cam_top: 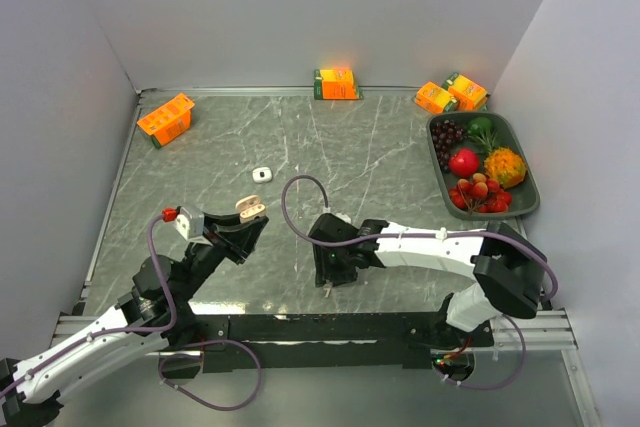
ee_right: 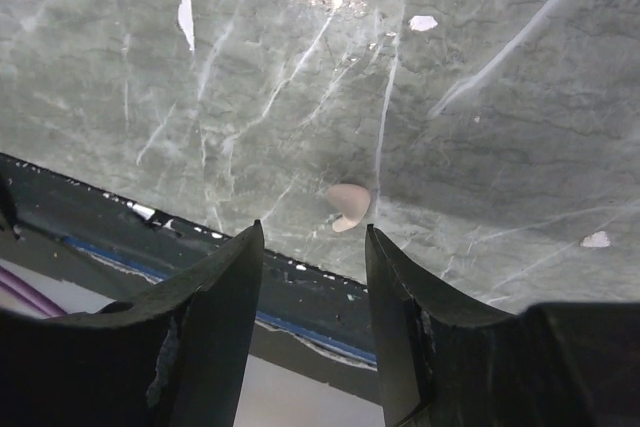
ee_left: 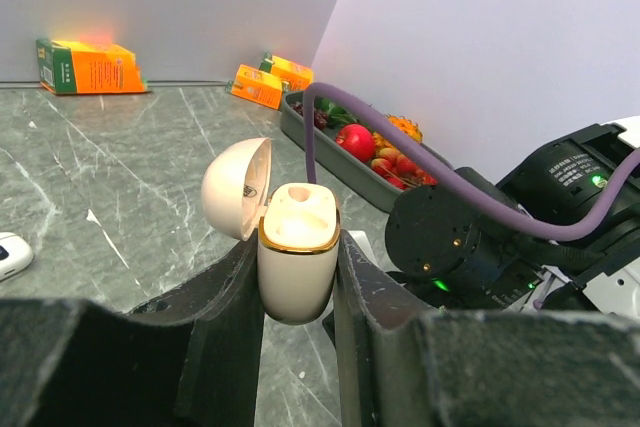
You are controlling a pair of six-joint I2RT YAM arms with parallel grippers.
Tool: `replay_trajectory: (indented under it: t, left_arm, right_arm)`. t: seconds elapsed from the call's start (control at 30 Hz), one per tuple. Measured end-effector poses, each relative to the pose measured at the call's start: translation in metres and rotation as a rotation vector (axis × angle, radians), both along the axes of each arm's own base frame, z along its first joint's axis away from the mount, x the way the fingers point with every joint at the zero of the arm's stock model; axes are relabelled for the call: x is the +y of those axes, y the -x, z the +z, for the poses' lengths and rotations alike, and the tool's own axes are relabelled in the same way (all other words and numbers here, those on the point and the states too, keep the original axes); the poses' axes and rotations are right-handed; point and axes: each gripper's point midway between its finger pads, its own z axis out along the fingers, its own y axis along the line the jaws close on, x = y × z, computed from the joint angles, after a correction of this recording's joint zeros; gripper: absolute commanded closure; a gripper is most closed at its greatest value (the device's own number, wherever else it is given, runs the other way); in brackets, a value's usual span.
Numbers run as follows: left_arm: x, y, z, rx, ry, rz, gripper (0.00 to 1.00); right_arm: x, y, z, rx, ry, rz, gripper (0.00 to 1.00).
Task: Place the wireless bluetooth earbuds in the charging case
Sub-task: Pick up the earbud from the center of the board.
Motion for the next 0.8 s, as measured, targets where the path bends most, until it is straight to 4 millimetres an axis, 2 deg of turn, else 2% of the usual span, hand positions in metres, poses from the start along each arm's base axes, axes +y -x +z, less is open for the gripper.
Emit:
replay_trajectory:
  t: [0.57,0.8]
  left_arm:
    - [-0.001,0.000,-0.005,0.016,-0.014,-0.001,0.99]
    - [-0.001,0.000,-0.006,0.017,-0.015,-0.001,0.99]
  right_arm:
    - [-0.008,0.003,-0.024,0.024,0.057,0.000,0.48]
    - [-0.007,0.003,-0.027,0.025,0.061,0.007,0.54]
